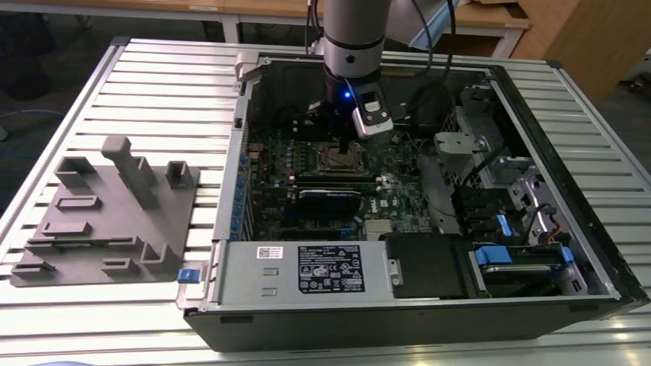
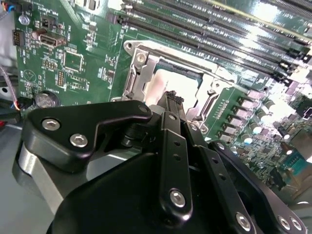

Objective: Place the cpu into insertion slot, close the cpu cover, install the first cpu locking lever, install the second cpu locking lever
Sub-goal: 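Install the first cpu locking lever, then install the second cpu locking lever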

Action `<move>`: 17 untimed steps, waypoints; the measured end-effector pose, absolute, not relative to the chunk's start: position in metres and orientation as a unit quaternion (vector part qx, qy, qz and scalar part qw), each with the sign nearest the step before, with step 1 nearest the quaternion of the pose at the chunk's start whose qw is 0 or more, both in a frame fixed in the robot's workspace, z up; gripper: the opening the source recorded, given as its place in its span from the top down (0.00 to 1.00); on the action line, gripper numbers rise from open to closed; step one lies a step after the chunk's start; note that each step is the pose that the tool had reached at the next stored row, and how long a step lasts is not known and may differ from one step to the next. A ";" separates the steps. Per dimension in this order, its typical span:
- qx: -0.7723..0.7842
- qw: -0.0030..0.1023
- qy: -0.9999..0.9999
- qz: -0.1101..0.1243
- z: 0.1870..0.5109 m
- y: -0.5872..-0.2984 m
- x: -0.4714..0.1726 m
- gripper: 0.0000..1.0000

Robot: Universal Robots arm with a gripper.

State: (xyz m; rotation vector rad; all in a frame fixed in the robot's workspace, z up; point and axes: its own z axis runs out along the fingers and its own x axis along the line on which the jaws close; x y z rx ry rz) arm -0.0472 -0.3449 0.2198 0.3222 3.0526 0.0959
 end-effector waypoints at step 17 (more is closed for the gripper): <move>0.105 0.035 0.993 0.033 0.231 -0.346 -0.047 0.89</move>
